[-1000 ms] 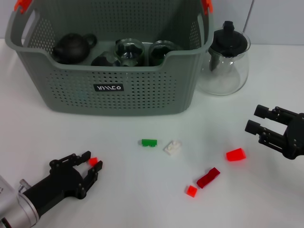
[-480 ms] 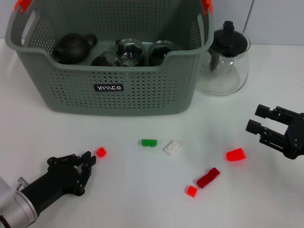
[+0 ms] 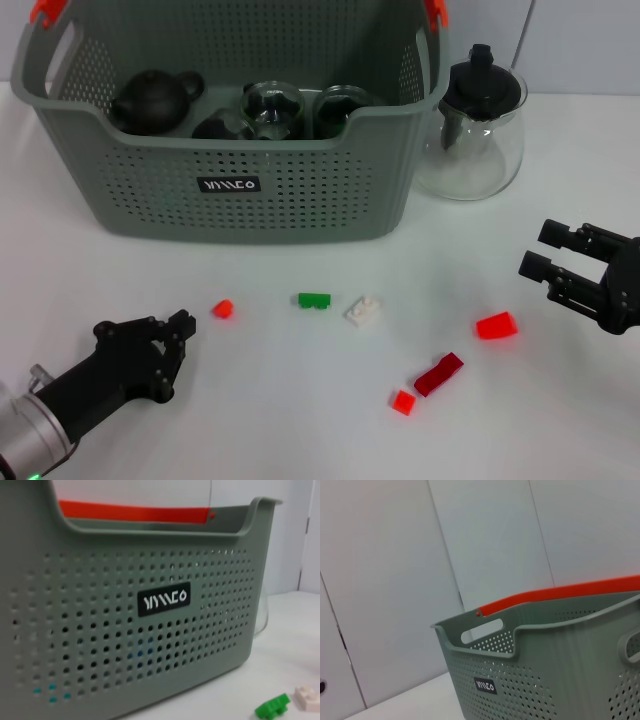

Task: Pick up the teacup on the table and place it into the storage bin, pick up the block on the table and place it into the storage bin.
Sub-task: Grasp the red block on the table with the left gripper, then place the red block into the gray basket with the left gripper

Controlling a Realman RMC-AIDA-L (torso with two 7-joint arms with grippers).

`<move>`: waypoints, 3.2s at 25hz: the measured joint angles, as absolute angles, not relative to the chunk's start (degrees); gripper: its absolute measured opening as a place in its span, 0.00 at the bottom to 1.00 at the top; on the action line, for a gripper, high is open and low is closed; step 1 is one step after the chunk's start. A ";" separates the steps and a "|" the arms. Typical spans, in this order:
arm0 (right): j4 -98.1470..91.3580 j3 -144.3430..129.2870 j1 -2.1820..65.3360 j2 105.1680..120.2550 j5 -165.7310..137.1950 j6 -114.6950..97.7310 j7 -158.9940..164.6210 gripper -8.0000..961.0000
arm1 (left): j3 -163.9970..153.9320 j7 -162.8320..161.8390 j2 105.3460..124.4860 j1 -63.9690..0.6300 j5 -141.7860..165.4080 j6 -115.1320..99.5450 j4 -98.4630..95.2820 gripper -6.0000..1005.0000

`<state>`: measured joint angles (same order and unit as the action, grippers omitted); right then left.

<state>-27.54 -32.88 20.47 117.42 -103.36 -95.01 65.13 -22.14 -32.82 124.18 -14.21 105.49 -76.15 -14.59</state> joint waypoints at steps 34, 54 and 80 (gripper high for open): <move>-27.51 -32.81 20.39 117.42 -103.36 -95.08 65.13 0.62 | -22.03 -31.11 124.54 -21.02 105.28 -65.49 -9.38 0.45; -27.51 -32.78 20.51 117.25 -103.35 -94.98 65.12 0.62 | -22.51 -53.16 122.59 -16.57 106.64 -92.43 -23.49 0.22; -27.68 -32.73 21.45 117.96 -103.36 -94.18 64.69 0.62 | -44.01 -114.98 113.93 -46.62 122.53 -68.89 -46.26 0.24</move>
<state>-27.68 -32.73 21.45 117.96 -103.36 -94.18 64.69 -44.01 -114.98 113.93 -46.62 122.53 -68.89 -46.26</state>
